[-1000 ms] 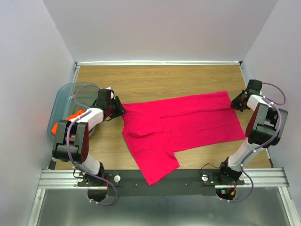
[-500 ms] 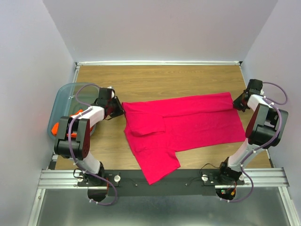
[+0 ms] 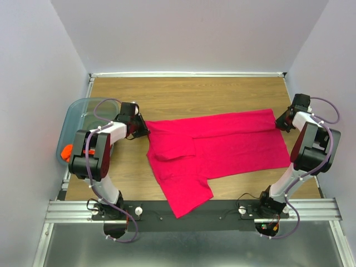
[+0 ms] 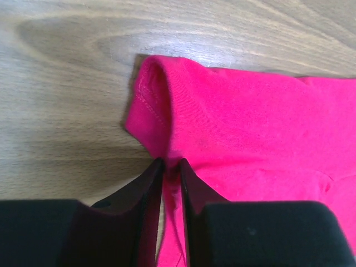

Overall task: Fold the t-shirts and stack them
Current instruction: Fold the tshirt

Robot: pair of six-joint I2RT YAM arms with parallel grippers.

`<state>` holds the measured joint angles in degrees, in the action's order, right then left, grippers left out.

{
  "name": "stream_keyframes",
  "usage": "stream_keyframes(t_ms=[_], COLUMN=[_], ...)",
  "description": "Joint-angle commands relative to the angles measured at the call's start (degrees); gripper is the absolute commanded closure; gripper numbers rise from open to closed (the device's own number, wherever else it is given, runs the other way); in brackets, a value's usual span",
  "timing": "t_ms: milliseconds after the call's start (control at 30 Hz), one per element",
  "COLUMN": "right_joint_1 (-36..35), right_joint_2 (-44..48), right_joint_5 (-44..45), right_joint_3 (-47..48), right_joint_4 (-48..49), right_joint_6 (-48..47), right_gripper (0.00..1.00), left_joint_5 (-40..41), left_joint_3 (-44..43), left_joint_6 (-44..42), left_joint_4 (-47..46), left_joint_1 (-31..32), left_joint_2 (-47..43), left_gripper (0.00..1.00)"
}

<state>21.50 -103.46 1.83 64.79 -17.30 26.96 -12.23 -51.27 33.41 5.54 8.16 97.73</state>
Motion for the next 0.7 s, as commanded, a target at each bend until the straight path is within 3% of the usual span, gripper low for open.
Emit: stream_keyframes(t_ms=[0, 100, 333, 667], right_joint_1=[0.5, 0.5, 0.5, 0.6], right_joint_2=[-0.8, -0.7, -0.9, -1.7], right_joint_5=[1.9, 2.3, 4.2, 5.5], right_joint_3=[1.7, 1.8, 2.1, 1.7], right_joint_4=[-1.0, -1.0, -1.1, -1.2], right_joint_6=[-0.2, -0.1, -0.4, 0.2], right_gripper=[0.99, 0.99, 0.99, 0.99], left_joint_5=[-0.7, -0.1, 4.4, 1.2], left_joint_3=[0.4, 0.7, 0.7, 6.7], left_joint_6=[0.4, 0.5, 0.4, 2.6], left_joint_4=[-0.4, 0.3, 5.0, 2.3], left_joint_1=[0.9, 0.9, 0.6, 0.5], left_joint_2=[0.7, -1.0, -5.0, -3.8], left_gripper=[0.81, 1.0, 1.0, 1.0])
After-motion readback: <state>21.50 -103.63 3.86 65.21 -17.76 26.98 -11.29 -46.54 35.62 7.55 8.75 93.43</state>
